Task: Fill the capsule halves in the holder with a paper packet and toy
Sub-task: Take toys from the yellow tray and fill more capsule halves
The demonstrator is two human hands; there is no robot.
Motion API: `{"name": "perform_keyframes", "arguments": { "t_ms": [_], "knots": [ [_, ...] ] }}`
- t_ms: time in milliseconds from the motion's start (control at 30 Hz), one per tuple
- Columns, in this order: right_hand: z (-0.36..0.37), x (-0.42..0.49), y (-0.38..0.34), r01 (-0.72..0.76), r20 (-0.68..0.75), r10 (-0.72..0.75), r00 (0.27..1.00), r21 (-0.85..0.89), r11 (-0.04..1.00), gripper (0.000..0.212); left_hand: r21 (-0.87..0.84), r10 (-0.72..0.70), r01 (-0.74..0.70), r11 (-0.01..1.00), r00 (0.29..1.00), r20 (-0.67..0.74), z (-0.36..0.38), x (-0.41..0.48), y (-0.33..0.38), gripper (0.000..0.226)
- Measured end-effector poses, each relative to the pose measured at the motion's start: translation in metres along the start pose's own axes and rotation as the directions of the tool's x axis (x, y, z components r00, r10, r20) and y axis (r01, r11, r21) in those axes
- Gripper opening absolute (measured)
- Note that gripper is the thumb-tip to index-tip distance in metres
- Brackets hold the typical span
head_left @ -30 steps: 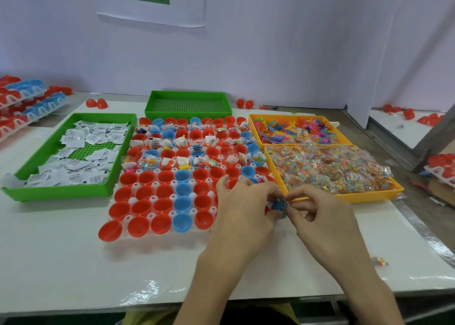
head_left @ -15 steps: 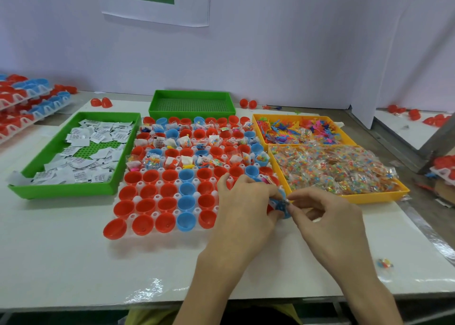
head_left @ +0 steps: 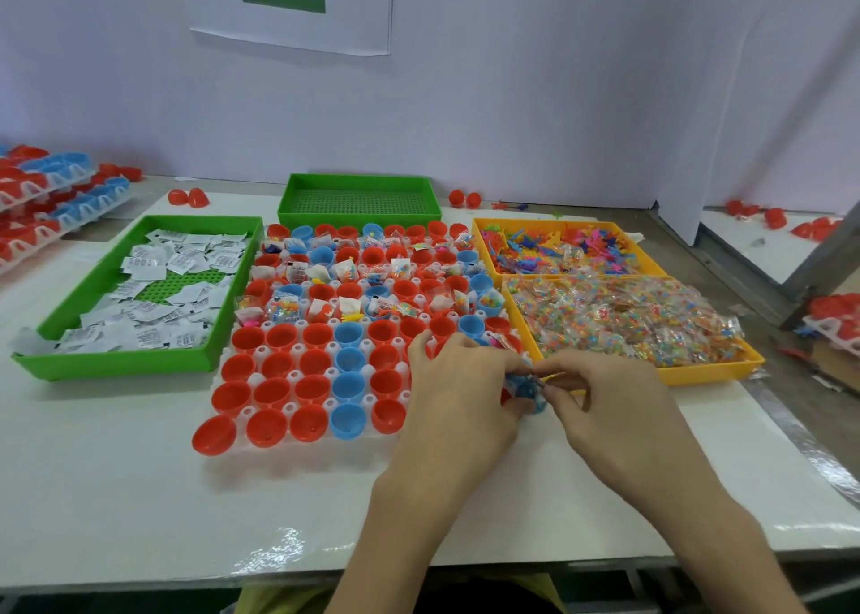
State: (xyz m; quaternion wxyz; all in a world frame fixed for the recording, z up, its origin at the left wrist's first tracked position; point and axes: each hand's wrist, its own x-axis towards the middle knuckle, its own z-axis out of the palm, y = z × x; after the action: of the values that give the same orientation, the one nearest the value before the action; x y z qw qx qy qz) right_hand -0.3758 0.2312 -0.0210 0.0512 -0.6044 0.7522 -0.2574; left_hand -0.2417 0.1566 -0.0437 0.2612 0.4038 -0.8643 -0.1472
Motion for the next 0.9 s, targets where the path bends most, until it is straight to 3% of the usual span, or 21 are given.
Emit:
{"name": "perform_keyframes", "arguments": {
  "t_ms": [167,433,567,700,800,900],
  "knots": [
    [0.006,-0.005,0.001,0.011,-0.169,0.014,0.986,0.145,0.989,0.033,-0.014,-0.004,0.004,1.0,1.0,0.017,-0.003,0.001,0.002,0.031],
    [0.002,-0.007,0.004,0.026,-0.232,0.047,0.972,0.298,0.954,0.028,-0.04,-0.028,0.03,0.999,0.999,0.038,-0.009,-0.001,0.0,0.034],
    [-0.01,-0.001,0.008,0.075,-0.343,0.052,0.938,0.348,0.935,0.021,-0.06,-0.011,0.014,0.998,0.998,0.057,-0.02,-0.003,0.001,0.035],
    [-0.018,0.033,0.027,0.048,-0.426,0.084,0.901,0.289,0.956,0.018,-0.147,-0.046,0.026,0.989,0.989,-0.138,-0.06,-0.007,-0.023,0.024],
    [-0.018,0.071,0.049,-0.099,-0.314,0.173,0.933,0.238,0.966,0.013,-0.159,-0.187,0.146,0.976,0.94,-0.284,-0.104,-0.01,-0.068,0.018],
    [-0.016,0.098,0.067,-0.214,-0.106,0.224,0.969,0.099,0.972,0.026,-0.081,-0.413,0.411,0.908,0.851,-0.324,-0.142,-0.001,-0.125,0.019]
  ]
}}
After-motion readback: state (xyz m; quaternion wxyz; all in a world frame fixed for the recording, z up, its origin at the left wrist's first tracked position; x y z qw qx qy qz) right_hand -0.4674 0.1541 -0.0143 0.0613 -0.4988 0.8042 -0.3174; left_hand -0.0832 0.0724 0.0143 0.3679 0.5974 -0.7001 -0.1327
